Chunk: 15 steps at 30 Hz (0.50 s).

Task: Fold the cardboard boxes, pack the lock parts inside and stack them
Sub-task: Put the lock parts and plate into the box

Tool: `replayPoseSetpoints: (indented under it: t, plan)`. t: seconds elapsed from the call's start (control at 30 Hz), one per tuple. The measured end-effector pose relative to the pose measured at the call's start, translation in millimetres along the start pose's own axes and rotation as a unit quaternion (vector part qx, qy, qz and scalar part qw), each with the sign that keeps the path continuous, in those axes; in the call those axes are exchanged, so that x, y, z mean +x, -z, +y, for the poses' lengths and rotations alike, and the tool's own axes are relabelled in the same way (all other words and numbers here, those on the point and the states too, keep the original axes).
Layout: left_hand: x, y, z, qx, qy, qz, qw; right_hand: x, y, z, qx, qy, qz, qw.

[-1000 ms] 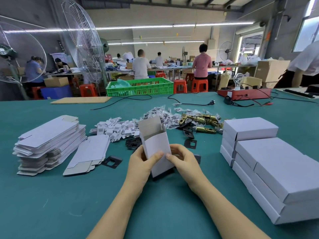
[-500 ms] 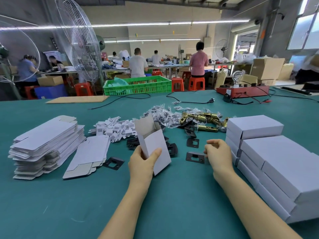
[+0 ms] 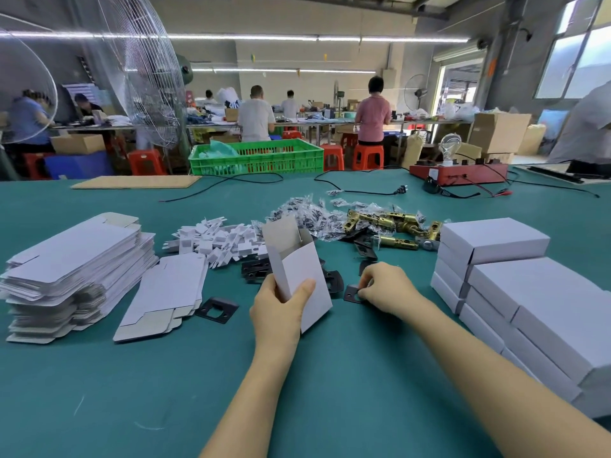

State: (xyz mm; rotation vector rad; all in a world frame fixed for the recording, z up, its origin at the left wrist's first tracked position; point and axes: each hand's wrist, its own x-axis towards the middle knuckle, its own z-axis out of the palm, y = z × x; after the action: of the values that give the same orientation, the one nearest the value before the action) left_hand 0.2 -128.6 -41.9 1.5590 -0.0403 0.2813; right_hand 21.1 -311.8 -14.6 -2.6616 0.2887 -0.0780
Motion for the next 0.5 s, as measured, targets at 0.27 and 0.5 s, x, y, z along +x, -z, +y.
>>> replayPoseSetpoints:
  t: [0.27, 0.5]
  plan:
    - [-0.3, 0.7, 1.1, 0.007, -0.002, 0.001, 1.000, 12.8, 8.9, 1.4, 0.078, -0.019, 0.053, 0.995]
    - [-1.3, 1.5, 2.1, 0.021, -0.006, -0.007, 1.000, -4.8, 13.7, 7.1, 0.625, -0.140, -0.006, 0.768]
